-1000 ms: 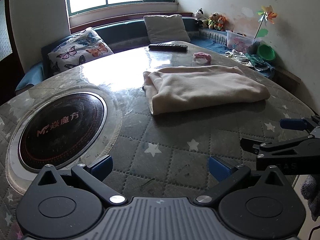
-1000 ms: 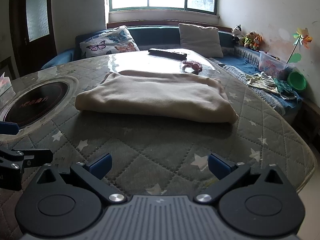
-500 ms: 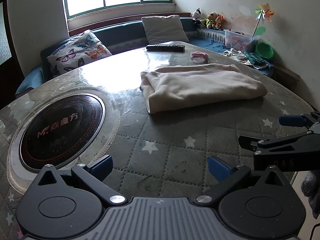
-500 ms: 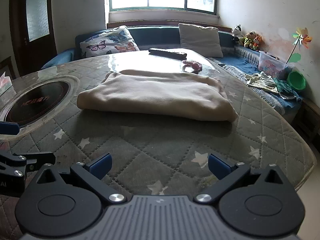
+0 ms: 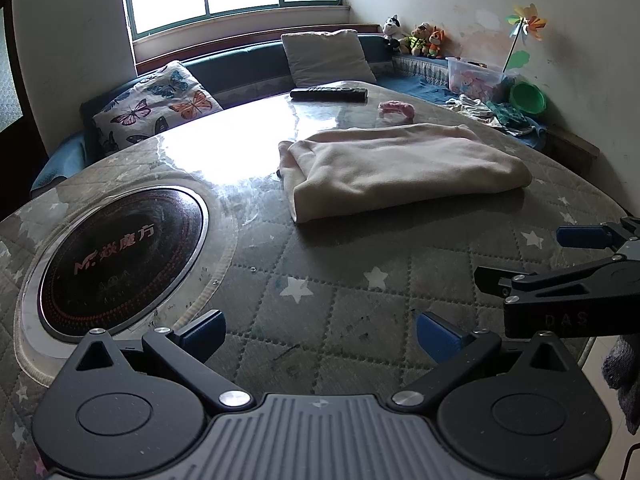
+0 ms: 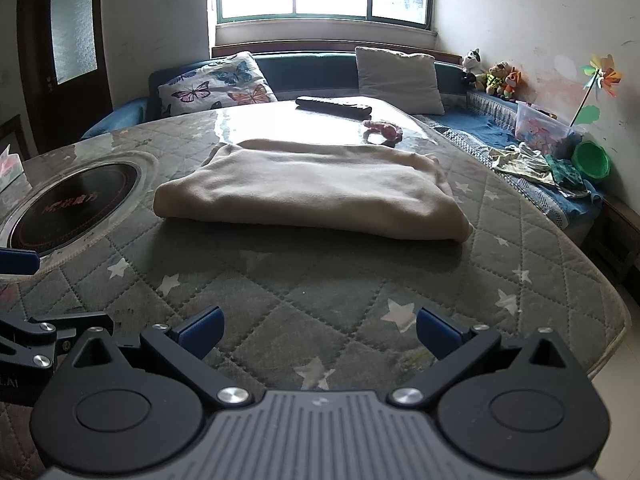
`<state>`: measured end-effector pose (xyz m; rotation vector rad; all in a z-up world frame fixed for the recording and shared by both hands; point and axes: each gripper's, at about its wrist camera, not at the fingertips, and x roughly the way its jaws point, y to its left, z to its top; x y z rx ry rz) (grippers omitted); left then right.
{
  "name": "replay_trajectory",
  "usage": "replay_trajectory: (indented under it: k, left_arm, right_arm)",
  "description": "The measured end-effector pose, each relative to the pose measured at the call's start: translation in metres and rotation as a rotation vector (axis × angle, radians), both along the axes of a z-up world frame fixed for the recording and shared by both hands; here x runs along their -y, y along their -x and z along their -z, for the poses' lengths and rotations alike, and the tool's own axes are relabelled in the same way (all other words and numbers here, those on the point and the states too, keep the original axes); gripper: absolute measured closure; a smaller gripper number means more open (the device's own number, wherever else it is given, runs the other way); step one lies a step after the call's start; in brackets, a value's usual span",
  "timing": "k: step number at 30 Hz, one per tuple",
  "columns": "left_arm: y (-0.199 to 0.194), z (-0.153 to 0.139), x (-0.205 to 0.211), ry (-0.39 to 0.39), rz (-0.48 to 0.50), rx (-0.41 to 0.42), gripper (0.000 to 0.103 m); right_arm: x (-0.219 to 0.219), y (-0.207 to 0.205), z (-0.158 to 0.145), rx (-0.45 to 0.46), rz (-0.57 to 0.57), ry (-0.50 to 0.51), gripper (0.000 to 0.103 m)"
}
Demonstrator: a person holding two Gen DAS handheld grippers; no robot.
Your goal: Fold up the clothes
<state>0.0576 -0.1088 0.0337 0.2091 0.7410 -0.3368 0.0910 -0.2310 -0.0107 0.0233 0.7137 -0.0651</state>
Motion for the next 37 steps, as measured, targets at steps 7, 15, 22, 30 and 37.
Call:
replay_trajectory:
  k: [7, 15, 22, 30, 37]
  left_arm:
    - [-0.001, 0.001, 0.001, -0.003, 0.003, -0.003, 0.0]
    - [-0.003, 0.003, 0.002, -0.003, 0.004, -0.006, 0.0]
    - [-0.004, 0.004, 0.002, -0.004, 0.003, -0.006, 0.0]
    - [-0.009, 0.007, 0.004, -0.009, 0.006, -0.008, 0.0]
    - [-0.016, 0.009, 0.005, -0.008, 0.007, -0.019, 0.0]
  right_arm:
    - [-0.001, -0.001, 0.001, -0.004, 0.0, 0.002, 0.0]
    - [0.001, -0.003, 0.004, -0.012, 0.004, 0.0, 0.0]
    - [0.001, -0.006, 0.006, -0.018, 0.002, -0.001, 0.0]
    - [0.002, -0.01, 0.009, -0.028, 0.0, -0.002, 0.0]
    - [0.002, -0.015, 0.011, -0.037, 0.002, -0.002, 0.0]
